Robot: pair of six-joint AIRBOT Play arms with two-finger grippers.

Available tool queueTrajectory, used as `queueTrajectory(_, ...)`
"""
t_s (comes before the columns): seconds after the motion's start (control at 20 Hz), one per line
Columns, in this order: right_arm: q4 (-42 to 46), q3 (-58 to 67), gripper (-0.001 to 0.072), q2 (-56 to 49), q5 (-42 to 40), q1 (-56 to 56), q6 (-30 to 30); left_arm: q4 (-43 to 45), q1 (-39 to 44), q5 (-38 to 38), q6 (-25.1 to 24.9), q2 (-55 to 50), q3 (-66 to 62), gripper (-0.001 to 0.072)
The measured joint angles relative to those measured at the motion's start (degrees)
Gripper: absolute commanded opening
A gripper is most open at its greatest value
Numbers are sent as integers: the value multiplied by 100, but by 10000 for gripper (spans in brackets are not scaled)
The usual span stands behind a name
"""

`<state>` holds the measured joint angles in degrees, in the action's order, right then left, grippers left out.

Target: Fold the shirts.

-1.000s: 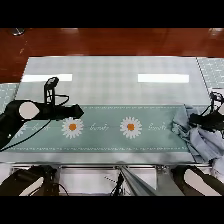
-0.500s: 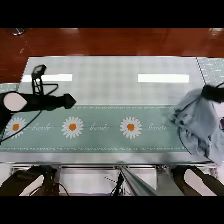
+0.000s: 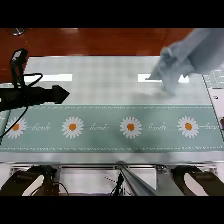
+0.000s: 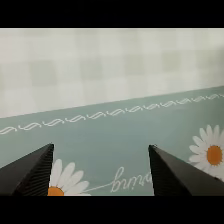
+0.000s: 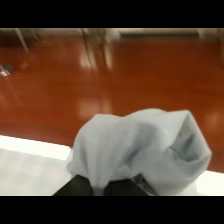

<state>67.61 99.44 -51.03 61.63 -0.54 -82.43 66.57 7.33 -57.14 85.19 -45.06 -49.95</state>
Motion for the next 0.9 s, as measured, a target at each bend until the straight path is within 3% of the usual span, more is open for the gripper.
queueTrajectory(0.35,44,870,22,-94,22,925,166,-15,52,-175,31,267,-15,704)
queueTrajectory(0.55,9,920,22,-404,595,1491,186,-15,57,-188,31,291,-15,704)
queueTrajectory(0.75,2,208,22,-894,1034,2579,114,-17,57,-199,33,295,-15,704)
queueTrajectory(0.9,162,-1078,23,-1228,737,3331,-142,-17,57,-201,33,295,-15,704)
